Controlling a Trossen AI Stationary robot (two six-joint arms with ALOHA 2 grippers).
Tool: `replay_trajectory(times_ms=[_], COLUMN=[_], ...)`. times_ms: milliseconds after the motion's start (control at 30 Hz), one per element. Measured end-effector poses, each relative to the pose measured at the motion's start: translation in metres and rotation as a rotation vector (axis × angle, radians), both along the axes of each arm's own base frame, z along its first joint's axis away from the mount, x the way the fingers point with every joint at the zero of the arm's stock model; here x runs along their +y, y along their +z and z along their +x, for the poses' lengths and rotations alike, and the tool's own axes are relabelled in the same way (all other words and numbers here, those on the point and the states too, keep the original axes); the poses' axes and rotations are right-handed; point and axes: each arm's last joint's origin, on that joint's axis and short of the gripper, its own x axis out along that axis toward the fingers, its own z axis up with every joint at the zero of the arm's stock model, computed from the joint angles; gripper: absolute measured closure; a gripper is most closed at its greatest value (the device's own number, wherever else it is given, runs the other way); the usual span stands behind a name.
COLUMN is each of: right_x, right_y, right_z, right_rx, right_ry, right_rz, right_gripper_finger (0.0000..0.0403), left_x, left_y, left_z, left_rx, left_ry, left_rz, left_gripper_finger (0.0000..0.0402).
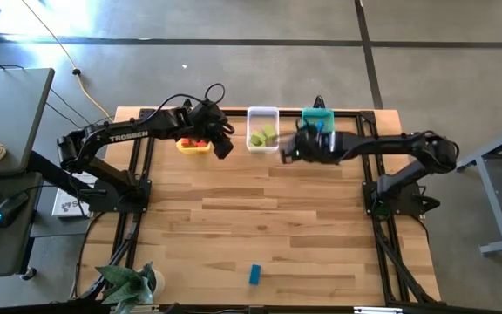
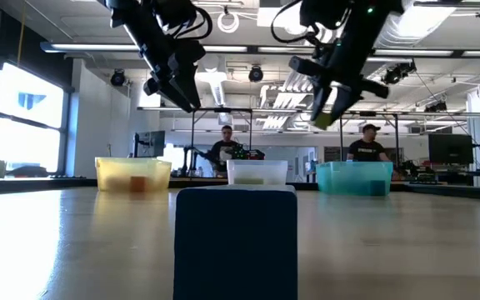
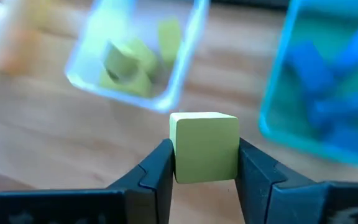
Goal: Sort & place blocks by color
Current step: Put the green block into the transparent bin
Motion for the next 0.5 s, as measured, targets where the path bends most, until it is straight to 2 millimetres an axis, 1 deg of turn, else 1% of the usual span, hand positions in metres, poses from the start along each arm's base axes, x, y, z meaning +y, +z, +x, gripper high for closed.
replay_trajectory(times_ms=[300,400,500], right_x=[-0.067,-0.084,-0.097], right_y=[0.015,0.013,0.005], right_z=[0.021,0.028,0.035], right_rx=[-0.229,-0.288,-0.304], right_ry=[0.199,0.264,0.327], right_rz=[-0.188,-0.250,-0.276], right_gripper_finger=[0.0291,0.0291,0.0291], left_x=[-0.009,-0.013,-0.017], left_y=[0.000,0.000,0.000], left_z=[0.005,0.007,0.010], left_rx=[0.000,0.000,-0.006], left_ry=[-0.034,-0.049,-0.057], left_rz=[0.000,-0.001,-0.008], left_gripper_finger=[0.0236,0.0236,0.0236])
